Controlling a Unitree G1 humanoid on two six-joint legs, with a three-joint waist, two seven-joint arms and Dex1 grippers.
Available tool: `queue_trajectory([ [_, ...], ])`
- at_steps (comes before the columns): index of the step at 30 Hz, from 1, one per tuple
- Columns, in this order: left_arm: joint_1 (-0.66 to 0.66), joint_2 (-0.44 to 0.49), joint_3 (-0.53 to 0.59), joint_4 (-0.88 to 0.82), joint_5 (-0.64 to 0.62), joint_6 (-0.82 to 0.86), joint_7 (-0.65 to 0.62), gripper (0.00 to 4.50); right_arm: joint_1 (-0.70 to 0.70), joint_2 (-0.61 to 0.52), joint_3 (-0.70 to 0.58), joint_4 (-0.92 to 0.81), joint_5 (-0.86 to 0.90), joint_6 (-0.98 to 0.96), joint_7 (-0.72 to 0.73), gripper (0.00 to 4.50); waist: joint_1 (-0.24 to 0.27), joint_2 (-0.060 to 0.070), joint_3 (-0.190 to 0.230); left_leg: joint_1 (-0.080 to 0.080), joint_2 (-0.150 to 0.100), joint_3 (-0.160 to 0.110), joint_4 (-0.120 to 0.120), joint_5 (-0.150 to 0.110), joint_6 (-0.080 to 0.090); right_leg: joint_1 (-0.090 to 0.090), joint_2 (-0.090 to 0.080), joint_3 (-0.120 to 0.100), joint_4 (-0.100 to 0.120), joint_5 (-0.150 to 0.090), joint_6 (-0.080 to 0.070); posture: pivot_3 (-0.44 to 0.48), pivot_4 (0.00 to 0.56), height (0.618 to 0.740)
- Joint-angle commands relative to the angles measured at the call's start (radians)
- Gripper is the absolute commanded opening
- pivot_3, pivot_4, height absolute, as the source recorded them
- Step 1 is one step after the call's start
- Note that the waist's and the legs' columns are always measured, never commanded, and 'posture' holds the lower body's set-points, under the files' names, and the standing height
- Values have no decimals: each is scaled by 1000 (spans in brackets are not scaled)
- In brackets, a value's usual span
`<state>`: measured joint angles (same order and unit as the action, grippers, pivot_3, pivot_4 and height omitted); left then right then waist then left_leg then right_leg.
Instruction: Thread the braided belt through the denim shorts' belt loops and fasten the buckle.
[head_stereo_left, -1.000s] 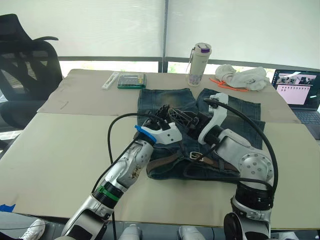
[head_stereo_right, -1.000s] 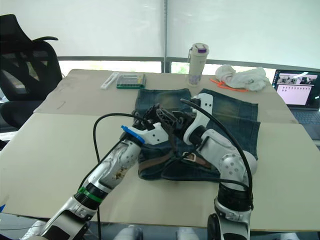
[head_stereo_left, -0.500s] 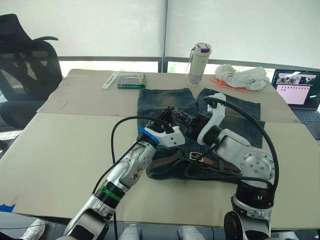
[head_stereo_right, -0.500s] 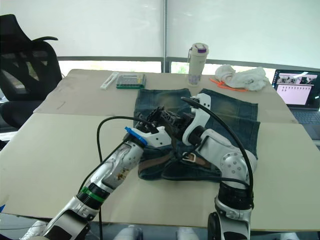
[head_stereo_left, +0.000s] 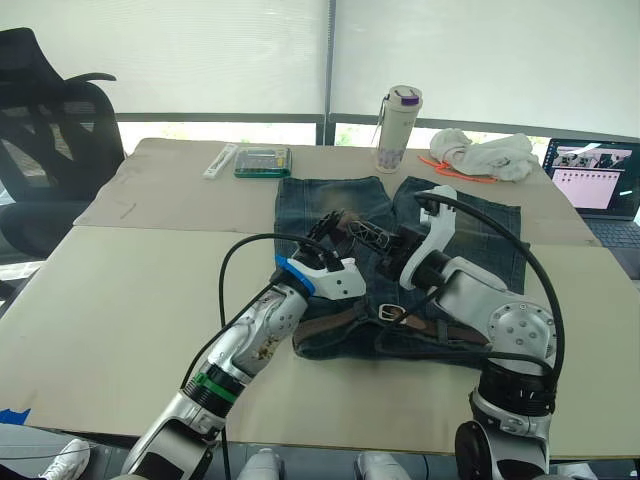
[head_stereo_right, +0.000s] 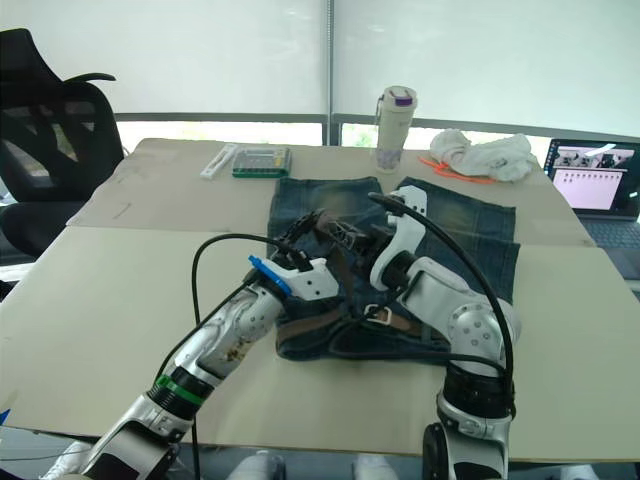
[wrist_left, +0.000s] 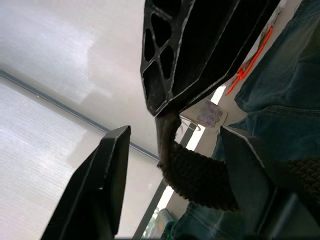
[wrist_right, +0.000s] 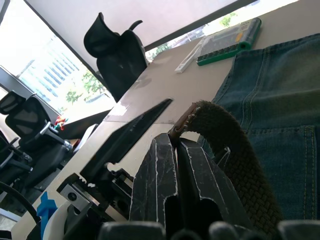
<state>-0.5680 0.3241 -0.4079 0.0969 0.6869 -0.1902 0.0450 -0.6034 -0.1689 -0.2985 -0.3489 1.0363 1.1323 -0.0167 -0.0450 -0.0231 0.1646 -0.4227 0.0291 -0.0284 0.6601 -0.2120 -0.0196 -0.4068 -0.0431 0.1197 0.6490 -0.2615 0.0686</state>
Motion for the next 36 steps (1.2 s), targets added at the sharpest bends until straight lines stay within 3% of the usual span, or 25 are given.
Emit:
queue_trajectory([
  [1,-7,36,33,29,8,-75,50,4491,-10,-35,-62,-1,141,28,5,0,1,0,0,0,0,0,0,0,0,0,0,0,0,0,0,0,150,737],
  [8,-31,27,69,145,-119,-279,80,4491,54,-191,-74,39,405,107,62,0,6,0,0,-1,0,0,0,0,0,0,-1,-1,-1,0,0,0,150,737],
  [14,-30,-18,115,170,-408,-300,-144,4491,73,-327,-80,122,454,93,163,0,2,0,0,-1,0,0,0,0,0,0,-1,-1,-1,0,0,0,150,737],
  [19,-31,-46,180,87,-671,-99,-369,4491,57,-397,-88,189,396,45,226,0,-1,0,0,-1,0,0,0,0,0,0,0,0,-1,0,0,0,150,737],
  [22,-30,-65,244,4,-945,172,-538,4491,54,-423,-95,201,373,18,261,0,-2,0,0,-1,0,0,0,0,0,0,0,0,-1,0,0,0,150,737],
  [26,-18,-76,318,-122,-1251,485,-665,4491,61,-441,-96,194,362,4,286,0,-1,0,0,-1,0,0,0,0,0,0,0,0,-1,0,1,0,150,737],
  [33,10,-57,416,-221,-1653,951,-717,4491,88,-461,-105,161,365,-15,356,0,-3,0,0,0,0,0,0,0,0,1,1,0,-1,0,1,0,150,737],
  [36,-10,-83,476,-195,-1794,1070,-674,4491,107,-480,-109,148,355,-28,415,0,-2,0,0,0,0,0,0,0,0,1,1,0,-1,0,1,0,150,737],
])
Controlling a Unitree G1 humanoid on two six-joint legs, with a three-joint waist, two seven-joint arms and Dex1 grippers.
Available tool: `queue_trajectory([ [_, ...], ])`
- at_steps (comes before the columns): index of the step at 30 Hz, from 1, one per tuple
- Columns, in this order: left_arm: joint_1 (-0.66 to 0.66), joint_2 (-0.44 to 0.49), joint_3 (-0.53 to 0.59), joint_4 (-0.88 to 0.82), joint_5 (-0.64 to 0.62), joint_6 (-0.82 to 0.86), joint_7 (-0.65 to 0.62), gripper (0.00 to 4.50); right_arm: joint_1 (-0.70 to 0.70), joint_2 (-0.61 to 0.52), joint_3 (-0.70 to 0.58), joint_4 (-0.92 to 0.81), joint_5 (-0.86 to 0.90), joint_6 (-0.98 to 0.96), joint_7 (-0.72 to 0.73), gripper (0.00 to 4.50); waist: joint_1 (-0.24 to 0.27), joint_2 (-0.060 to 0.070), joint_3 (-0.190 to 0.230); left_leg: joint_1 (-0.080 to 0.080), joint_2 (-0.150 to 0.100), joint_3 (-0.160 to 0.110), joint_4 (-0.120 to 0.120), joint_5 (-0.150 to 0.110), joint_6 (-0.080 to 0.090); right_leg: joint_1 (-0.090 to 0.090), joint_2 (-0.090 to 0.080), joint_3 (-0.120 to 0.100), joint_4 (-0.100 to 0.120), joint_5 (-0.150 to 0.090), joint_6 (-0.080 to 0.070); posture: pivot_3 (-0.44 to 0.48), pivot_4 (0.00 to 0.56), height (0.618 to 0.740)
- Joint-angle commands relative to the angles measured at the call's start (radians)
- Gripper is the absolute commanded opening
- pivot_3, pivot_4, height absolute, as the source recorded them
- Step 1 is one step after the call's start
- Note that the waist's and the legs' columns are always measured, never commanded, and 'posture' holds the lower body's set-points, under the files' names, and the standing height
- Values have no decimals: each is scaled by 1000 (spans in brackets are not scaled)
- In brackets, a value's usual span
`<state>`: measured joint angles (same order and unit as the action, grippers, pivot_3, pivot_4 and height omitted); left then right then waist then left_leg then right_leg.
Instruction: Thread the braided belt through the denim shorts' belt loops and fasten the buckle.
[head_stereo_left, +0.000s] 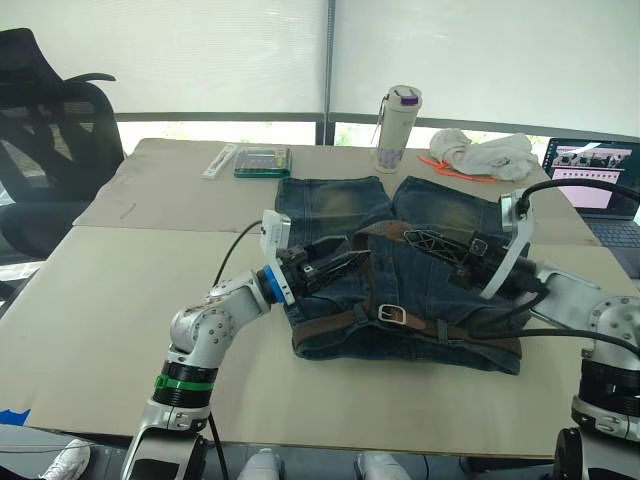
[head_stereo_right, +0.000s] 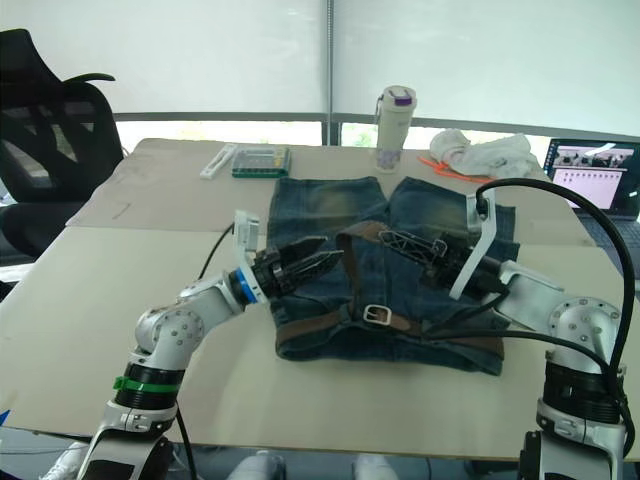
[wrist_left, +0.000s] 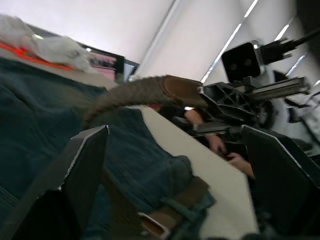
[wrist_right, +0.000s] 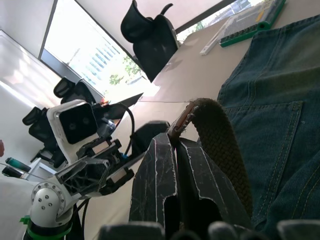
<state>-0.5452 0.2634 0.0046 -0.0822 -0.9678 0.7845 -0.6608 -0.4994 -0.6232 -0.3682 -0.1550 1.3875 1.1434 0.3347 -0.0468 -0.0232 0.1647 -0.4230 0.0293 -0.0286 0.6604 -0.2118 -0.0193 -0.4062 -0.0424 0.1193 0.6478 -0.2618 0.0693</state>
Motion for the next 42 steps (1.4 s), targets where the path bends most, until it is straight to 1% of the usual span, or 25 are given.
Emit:
queue_trajectory([
  [1,-41,-43,90,7,-198,133,70,4491,13,-32,-42,-53,5,-45,91,0,1,0,0,0,0,0,0,0,0,0,0,0,0,0,0,0,150,737],
  [3,-45,-71,118,28,-259,182,119,4491,28,-43,-43,-60,-5,-58,126,0,4,0,0,0,0,0,0,0,0,0,0,0,0,0,0,0,150,737],
  [5,-40,-89,120,30,-259,195,145,4491,34,-50,-38,-58,-23,-73,142,0,4,0,0,0,0,0,0,0,0,0,0,0,-1,0,0,0,150,737],
  [7,-34,-90,75,4,-164,152,149,4491,41,-56,-26,-63,-59,-92,154,0,4,0,0,0,0,0,0,0,0,0,0,0,-1,0,0,0,150,737],
  [11,-39,-98,44,-47,-32,22,124,4491,45,-51,-28,-64,-74,-101,158,0,3,0,0,0,-1,0,0,0,0,0,0,0,-1,0,0,0,150,737],
  [13,-40,-78,9,-79,81,-87,89,4491,48,-52,-33,-63,-75,-98,158,0,4,0,0,0,0,0,0,0,0,0,0,1,-1,0,0,0,150,737],
  [16,-49,-54,-26,-92,189,-186,49,4491,53,-55,-37,-62,-73,-96,162,0,6,0,0,0,-1,1,0,0,0,1,0,1,-1,0,0,0,150,737],
  [18,-49,15,-137,-56,459,-420,25,4491,51,-54,-39,-59,-64,-93,159,0,7,0,0,0,-1,1,0,0,0,1,0,1,-1,0,0,0,150,737],
  [20,-46,43,-203,6,641,-602,35,4491,48,-53,-39,-58,-59,-92,157,0,8,0,0,1,-1,1,0,0,0,1,0,1,-2,0,0,0,150,737],
  [22,-49,30,-223,78,718,-712,49,4491,49,-51,-37,-60,-55,-90,160,0,11,0,0,1,-1,1,0,0,0,2,0,1,-2,0,0,0,150,737],
  [25,-78,-3,-237,172,793,-829,57,4491,51,-52,-33,-68,-41,-81,168,0,12,0,0,0,-1,1,0,0,0,1,-1,1,-3,0,0,0,150,737],
  [27,-112,-27,-243,233,837,-901,62,4491,54,-56,-31,-76,-30,-74,171,0,17,0,0,-1,-1,1,0,0,0,1,-1,1,-3,0,0,0,150,737],
  [31,-161,-69,-243,307,884,-994,67,4491,58,-59,-30,-79,-28,-69,163,0,25,0,0,-1,-1,1,0,0,0,1,-1,1,-3,0,0,0,150,737],
  [33,-167,-72,-243,326,908,-1041,66,3938,60,-57,-29,-82,-27,-68,160,0,24,0,0,-1,-1,1,0,0,0,1,-1,1,-3,0,0,0,150,737],
  [34,-168,-75,-239,333,913,-1056,66,3826,62,-57,-29,-84,-27,-68,159,0,23,0,0,0,-1,1,0,0,0,1,-1,1,-3,0,0,0,150,737],
  [35,-169,-76,-237,339,920,-1069,67,3318,63,-56,-28,-84,-26,-68,157,0,23,0,0,0,-1,1,0,0,0,1,0,1,-2,0,0,0,150,737],
  [40,-172,-72,-244,364,963,-1127,66,1619,67,-55,-27,-87,-16,-71,143,0,25,0,0,0,-1,1,0,0,0,1,-1,1,-2,0,0,0,150,737],
  [41,-171,-69,-248,367,976,-1140,67,1354,68,-55,-26,-87,-12,-70,141,0,25,0,0,0,-1,1,0,0,0,1,-1,1,-2,0,0,0,150,737],
  [42,-170,-68,-251,369,984,-1148,67,927,69,-56,-25,-87,-10,-70,139,0,26,0,0,0,-1,1,0,0,0,1,0,1,-2,0,0,0,150,737],
])
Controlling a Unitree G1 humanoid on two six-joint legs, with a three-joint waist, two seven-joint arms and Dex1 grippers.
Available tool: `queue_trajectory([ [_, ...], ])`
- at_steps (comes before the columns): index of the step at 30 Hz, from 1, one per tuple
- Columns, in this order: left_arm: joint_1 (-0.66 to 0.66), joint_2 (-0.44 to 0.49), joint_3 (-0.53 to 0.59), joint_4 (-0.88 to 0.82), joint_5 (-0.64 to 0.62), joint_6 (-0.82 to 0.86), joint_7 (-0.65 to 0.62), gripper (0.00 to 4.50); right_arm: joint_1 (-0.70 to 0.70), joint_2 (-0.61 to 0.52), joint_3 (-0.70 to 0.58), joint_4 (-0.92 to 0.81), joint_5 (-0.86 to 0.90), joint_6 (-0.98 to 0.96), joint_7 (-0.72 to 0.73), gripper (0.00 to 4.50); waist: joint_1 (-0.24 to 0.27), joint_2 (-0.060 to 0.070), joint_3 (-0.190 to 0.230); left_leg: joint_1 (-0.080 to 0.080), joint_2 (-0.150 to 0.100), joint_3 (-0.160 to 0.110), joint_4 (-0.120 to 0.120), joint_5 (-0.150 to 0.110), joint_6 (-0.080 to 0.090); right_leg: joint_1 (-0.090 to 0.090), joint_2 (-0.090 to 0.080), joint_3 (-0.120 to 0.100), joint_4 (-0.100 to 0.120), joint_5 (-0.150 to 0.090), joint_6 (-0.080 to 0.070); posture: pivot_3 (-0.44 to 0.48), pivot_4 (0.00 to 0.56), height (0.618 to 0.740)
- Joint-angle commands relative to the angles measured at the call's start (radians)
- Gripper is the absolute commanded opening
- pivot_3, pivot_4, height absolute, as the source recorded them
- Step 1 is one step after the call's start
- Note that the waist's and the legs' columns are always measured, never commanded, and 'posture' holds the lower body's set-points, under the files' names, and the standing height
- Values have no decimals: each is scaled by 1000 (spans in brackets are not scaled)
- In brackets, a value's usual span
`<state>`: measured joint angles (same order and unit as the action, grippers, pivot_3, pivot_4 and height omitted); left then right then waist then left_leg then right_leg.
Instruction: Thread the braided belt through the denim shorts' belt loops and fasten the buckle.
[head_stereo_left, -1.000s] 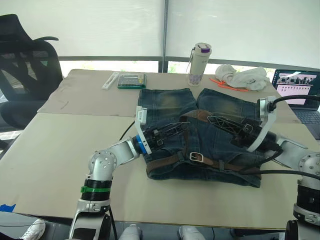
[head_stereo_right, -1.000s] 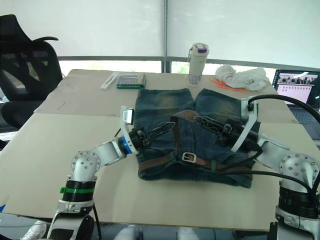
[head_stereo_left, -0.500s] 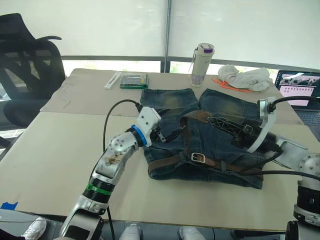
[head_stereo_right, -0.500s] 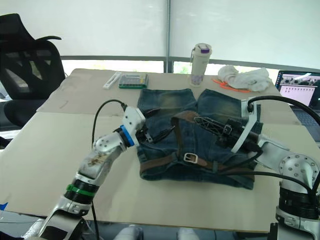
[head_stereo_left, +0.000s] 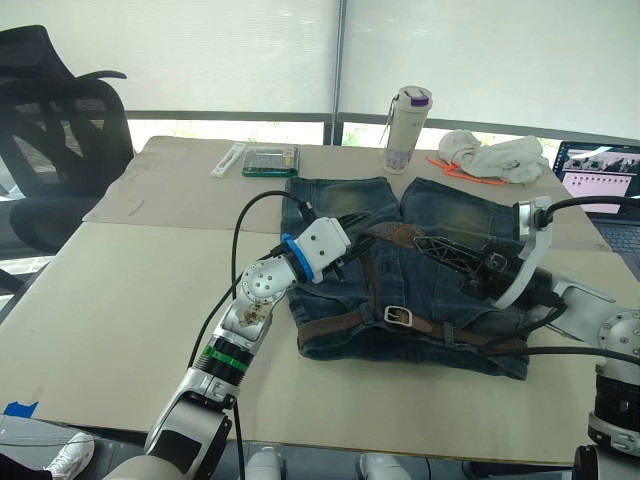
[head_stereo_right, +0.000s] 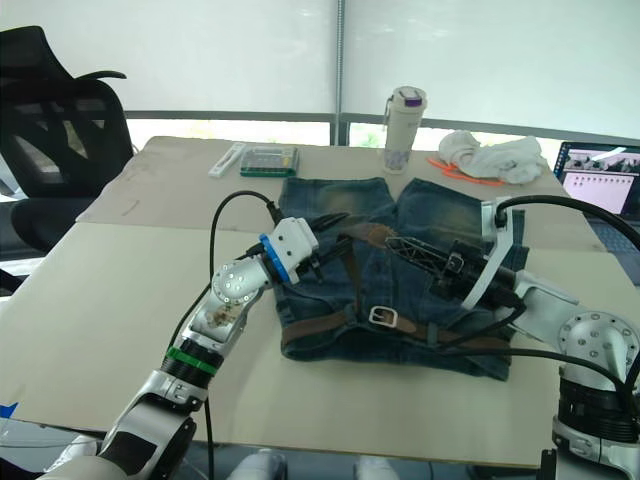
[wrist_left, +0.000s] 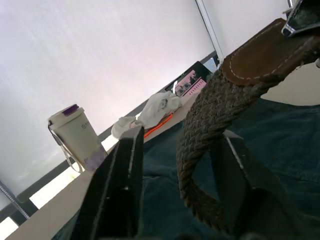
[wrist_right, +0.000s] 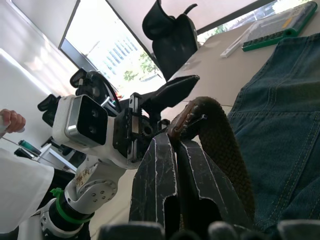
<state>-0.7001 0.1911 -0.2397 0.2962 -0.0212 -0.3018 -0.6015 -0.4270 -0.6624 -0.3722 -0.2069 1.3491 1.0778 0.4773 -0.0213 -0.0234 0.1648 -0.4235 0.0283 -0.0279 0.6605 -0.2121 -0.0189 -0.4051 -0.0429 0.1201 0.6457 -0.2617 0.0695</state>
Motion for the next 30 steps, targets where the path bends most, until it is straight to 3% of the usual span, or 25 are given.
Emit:
queue_trajectory([
  [1,-14,7,-12,-5,53,-75,8,690,-4,-16,-20,-34,36,0,-7,0,1,0,0,0,0,0,0,0,0,0,0,0,0,0,0,0,150,737],
  [3,-12,6,-12,2,63,-86,7,29,-2,-18,-16,-35,45,4,-11,0,1,0,0,0,0,0,0,0,0,0,0,0,0,0,0,0,150,737],
  [9,0,7,-20,4,77,-105,1,29,-5,-15,-5,-38,-24,-38,-23,0,1,0,0,0,0,0,0,0,0,0,0,0,0,0,0,0,150,737],
  [14,11,26,-9,13,102,-75,16,0,-17,-34,-15,-47,-124,-117,13,1715,2,0,0,0,0,0,0,0,0,0,0,0,0,0,0,0,150,737],
  [17,24,49,6,14,130,-21,43,0,48,-124,80,-129,-353,-234,92,2752,3,0,0,0,0,0,0,0,0,0,0,0,0,0,0,0,150,737],
  [24,58,98,-3,-22,204,39,78,0,170,-249,358,-199,-824,-496,172,2752,-1,0,0,1,0,0,0,0,0,0,0,0,1,0,0,0,150,737],
  [30,70,113,0,-48,241,70,100,0,225,-262,469,-165,-1027,-602,213,2752,5,0,0,0,0,0,0,0,0,-1,0,0,0,0,0,0,150,737],
])
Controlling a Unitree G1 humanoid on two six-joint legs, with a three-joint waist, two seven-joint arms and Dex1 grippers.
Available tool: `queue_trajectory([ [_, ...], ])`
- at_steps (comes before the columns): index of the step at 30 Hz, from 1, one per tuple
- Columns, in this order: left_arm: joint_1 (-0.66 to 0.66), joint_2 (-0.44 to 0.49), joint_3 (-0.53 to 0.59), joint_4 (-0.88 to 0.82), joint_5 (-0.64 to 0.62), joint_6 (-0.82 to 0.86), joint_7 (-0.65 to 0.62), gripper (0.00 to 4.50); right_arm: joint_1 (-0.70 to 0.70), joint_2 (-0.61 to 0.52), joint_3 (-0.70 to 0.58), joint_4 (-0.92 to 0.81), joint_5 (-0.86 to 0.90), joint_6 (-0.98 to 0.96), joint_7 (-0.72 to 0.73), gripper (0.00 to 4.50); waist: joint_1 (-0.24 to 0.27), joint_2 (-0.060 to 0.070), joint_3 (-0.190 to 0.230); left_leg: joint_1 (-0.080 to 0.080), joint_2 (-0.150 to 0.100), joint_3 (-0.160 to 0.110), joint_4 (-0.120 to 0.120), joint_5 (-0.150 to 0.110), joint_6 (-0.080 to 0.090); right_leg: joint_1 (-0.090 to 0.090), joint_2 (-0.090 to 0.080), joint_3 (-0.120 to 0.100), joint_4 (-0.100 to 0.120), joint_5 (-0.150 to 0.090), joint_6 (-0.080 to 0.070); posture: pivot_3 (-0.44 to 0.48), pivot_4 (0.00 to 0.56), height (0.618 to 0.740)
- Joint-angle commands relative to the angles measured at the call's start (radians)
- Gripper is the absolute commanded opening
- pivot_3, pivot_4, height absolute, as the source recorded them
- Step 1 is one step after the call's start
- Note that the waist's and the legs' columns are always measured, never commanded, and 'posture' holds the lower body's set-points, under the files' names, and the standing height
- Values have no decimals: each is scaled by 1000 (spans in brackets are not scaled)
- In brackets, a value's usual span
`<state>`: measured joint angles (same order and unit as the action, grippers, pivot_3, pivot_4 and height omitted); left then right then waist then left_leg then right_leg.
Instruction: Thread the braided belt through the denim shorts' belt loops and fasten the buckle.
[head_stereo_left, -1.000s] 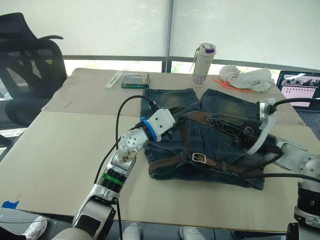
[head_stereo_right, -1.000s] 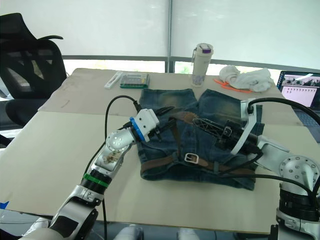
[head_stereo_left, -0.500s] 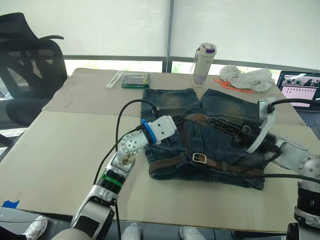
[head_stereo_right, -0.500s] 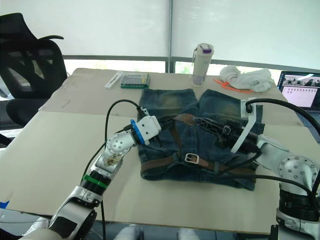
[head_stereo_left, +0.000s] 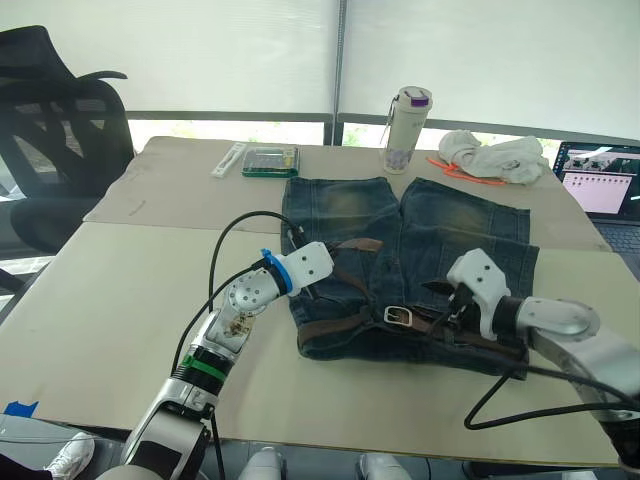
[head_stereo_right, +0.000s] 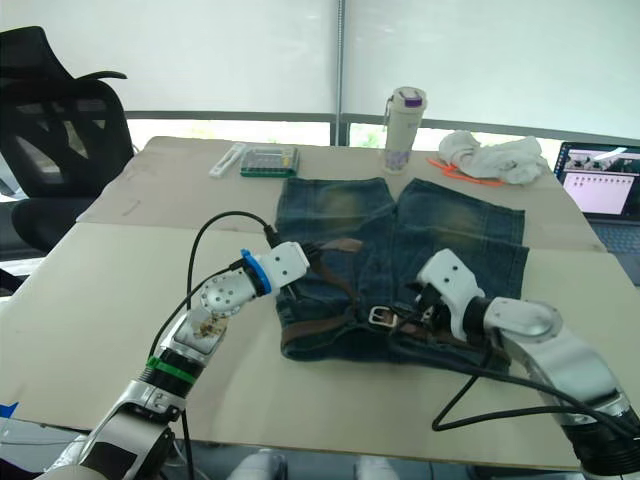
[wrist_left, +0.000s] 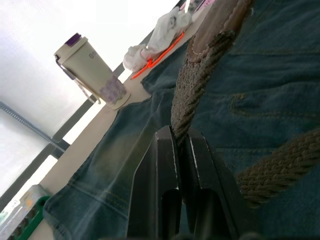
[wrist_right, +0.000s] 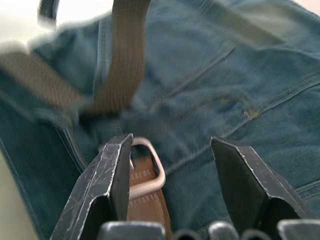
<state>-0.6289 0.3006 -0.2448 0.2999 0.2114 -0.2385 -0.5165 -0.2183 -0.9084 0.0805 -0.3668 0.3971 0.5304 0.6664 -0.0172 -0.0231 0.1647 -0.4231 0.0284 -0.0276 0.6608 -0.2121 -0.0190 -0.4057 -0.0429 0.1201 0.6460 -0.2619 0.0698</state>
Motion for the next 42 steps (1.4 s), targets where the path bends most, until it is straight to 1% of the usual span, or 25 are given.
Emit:
queue_trajectory([
  [1,3,5,4,-57,9,10,13,0,28,-22,25,-4,-93,-63,36,2752,2,0,0,0,0,0,0,0,0,0,0,0,0,0,0,0,150,737],
  [9,11,9,6,-71,11,19,9,0,58,-15,43,49,-214,-107,63,2752,-1,0,0,2,0,0,0,0,0,1,0,0,0,0,0,0,150,737],
  [12,11,10,7,-69,11,17,8,0,70,1,25,29,-187,-88,91,2752,0,0,0,2,0,0,0,0,0,1,0,0,0,0,0,0,150,737],
  [15,12,11,7,-63,10,13,7,0,96,-14,12,3,-181,-76,120,2752,3,0,0,2,0,0,0,0,0,2,0,0,0,0,0,0,150,737],
  [21,16,9,5,-49,11,7,10,0,122,8,-10,-10,-170,-61,128,2752,0,0,0,2,0,0,0,0,0,2,0,0,1,0,0,0,150,737],
  [25,17,8,4,-48,10,7,9,0,125,10,-1,0,-196,-66,131,2752,-1,0,0,2,0,0,0,0,0,2,0,0,1,0,0,0,150,737],
  [30,17,6,4,-51,10,10,10,0,98,33,1,36,-233,-62,93,2752,-1,0,0,2,0,0,0,0,0,2,0,0,1,0,0,0,150,737],
  [33,27,7,1,-63,8,12,4,0,85,61,-40,30,-194,-17,86,2752,-1,0,0,3,0,0,0,0,0,2,0,0,1,0,0,0,150,737],
  [38,29,4,0,-62,9,10,5,0,82,60,-42,43,-216,6,80,2752,2,0,0,2,0,0,0,0,0,2,0,0,1,0,0,0,150,737],
  [39,29,3,-1,-61,10,8,3,0,82,59,-38,43,-217,15,80,2520,3,0,0,3,0,0,0,0,0,2,0,0,1,0,0,0,150,737],
  [42,31,4,-6,-65,13,7,-1,0,85,72,-44,23,-202,44,76,1632,3,0,0,2,0,0,0,0,0,2,0,0,1,0,0,0,150,737],
])
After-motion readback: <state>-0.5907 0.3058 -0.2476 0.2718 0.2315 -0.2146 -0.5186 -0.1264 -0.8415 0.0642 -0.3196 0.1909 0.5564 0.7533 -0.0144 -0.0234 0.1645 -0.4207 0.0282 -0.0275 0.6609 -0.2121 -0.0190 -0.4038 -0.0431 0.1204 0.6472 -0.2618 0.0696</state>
